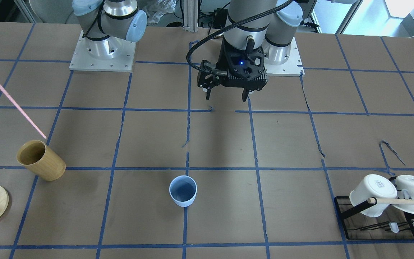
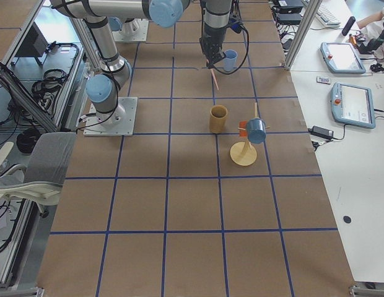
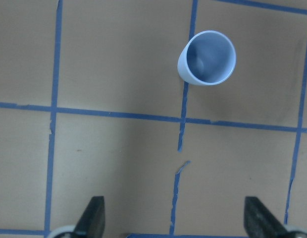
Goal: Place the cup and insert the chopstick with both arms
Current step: 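Release the blue cup and withdraw the left gripper while the right gripper lifts the chopstick, then move the pink chopstick over the blue cup with the right gripper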
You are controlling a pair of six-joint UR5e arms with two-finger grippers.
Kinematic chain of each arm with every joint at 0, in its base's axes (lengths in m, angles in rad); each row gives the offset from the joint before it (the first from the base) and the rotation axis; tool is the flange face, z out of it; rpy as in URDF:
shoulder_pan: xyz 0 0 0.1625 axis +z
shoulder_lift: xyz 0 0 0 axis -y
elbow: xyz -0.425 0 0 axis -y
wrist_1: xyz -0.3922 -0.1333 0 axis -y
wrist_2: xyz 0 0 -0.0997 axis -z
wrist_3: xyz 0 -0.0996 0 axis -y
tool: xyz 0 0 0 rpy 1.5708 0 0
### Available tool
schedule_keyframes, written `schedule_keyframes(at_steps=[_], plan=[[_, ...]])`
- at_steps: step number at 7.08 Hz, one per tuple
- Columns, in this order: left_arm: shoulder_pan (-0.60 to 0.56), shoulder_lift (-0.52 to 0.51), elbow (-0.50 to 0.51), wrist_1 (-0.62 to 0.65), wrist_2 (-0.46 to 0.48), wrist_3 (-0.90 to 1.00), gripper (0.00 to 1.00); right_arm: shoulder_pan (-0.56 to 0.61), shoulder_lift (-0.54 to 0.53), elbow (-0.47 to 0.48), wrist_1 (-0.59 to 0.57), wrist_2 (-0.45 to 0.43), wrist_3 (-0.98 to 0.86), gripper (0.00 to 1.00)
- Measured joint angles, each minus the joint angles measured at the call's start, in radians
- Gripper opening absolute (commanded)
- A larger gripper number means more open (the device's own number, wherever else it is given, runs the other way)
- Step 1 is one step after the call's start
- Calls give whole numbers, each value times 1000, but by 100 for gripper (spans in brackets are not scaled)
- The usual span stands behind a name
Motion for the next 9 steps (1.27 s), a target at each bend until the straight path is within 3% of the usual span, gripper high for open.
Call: schedule_keyframes(at_steps=[3,7,9], plan=[[177,104,-9,-121,4,305,100,255,154,-50,-104,9,415,0],[228,137,-18,-128,1,341,100,456,367,-251,-167,74,887,0],[228,137,-19,-127,-1,342,100,536,409,-301,-172,71,1020,0]])
